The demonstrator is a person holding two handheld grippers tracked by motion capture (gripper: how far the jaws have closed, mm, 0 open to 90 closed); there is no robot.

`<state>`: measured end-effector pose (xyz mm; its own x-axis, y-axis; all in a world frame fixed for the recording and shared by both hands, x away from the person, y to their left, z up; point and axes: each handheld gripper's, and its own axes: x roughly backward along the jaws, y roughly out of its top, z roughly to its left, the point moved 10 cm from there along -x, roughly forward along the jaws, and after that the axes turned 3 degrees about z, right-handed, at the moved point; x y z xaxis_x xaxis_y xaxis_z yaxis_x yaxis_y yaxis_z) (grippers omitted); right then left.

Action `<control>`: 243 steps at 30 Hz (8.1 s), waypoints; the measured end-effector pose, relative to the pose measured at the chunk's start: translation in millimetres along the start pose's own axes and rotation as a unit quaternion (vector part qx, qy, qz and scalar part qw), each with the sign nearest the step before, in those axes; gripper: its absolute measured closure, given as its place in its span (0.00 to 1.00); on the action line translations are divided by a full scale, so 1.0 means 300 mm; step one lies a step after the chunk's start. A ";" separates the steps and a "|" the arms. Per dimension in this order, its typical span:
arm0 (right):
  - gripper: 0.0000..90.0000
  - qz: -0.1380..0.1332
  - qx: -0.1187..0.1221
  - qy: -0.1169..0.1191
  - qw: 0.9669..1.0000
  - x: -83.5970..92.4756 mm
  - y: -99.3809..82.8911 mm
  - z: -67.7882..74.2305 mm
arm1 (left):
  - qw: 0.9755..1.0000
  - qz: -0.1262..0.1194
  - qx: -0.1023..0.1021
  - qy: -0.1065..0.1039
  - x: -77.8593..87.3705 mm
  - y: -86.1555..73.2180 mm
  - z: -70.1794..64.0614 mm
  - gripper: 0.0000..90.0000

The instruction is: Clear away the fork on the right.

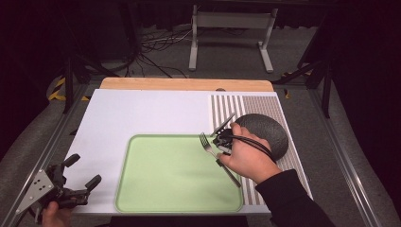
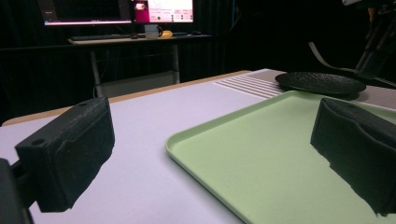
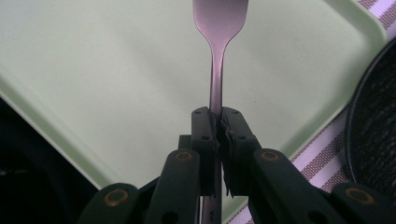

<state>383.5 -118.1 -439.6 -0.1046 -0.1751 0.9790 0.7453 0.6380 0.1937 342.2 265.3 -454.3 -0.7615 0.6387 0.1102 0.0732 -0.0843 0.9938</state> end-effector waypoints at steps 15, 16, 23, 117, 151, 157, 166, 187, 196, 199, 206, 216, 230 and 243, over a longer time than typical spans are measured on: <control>0.93 0.003 -0.100 0.005 0.995 -0.040 0.009 -0.006 | 1.000 0.000 0.001 0.000 -0.001 -0.001 0.002 0.00; 0.93 0.003 -0.100 0.005 0.995 -0.040 0.009 -0.006 | 1.000 0.000 0.001 0.000 -0.001 -0.001 0.002 0.00; 0.93 0.010 -0.115 0.005 0.993 -0.067 0.011 -0.001 | 1.000 0.000 0.001 0.000 -0.001 -0.001 0.002 0.00; 1.00 -0.171 0.095 -0.002 0.981 -0.248 0.161 -0.066 | 1.000 -0.001 0.001 -0.002 -0.001 0.001 0.003 0.00; 1.00 -0.152 0.087 -0.028 0.984 -0.285 0.136 -0.122 | 1.000 0.001 -0.002 -0.002 -0.001 0.000 0.002 0.00; 1.00 -0.152 0.079 -0.037 0.985 -0.280 0.126 -0.146 | 1.000 0.002 -0.002 -0.003 -0.002 -0.001 0.001 0.00; 1.00 -0.149 0.066 -0.048 0.985 -0.273 0.111 -0.180 | 1.000 0.001 -0.001 -0.002 -0.002 -0.001 0.002 0.00; 1.00 -0.153 0.051 -0.052 0.986 -0.257 0.085 -0.218 | 1.000 0.000 0.000 -0.002 -0.006 -0.002 0.002 0.00; 0.61 -0.213 0.056 -0.037 0.975 -0.150 0.111 -0.180 | 1.000 0.003 0.000 -0.002 -0.010 -0.004 0.002 0.00; 0.43 -0.235 0.055 -0.025 0.970 -0.129 0.119 -0.166 | 1.000 0.004 0.000 -0.004 -0.011 -0.003 0.000 0.00; 0.19 -0.291 0.088 -0.019 0.953 -0.035 0.124 -0.121 | 1.000 0.003 0.002 -0.001 -0.010 -0.004 0.003 0.00; 0.16 -0.345 0.117 -0.015 0.931 0.069 0.079 -0.099 | 1.000 0.004 -0.001 -0.003 -0.014 -0.003 -0.001 0.00; 0.13 -0.404 0.135 -0.014 0.905 0.135 -0.025 -0.127 | 1.000 0.005 0.000 -0.003 -0.016 -0.004 -0.003 0.00; 0.13 -0.464 0.124 -0.017 0.877 0.189 -0.119 -0.179 | 1.000 0.005 -0.001 -0.001 -0.014 -0.004 -0.002 0.00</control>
<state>386.4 -191.0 -394.5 -0.6132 -0.6847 0.3940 0.1644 0.3772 0.9114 345.0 262.2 -456.0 -0.7597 0.6390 0.1202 0.0801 -0.0915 0.9926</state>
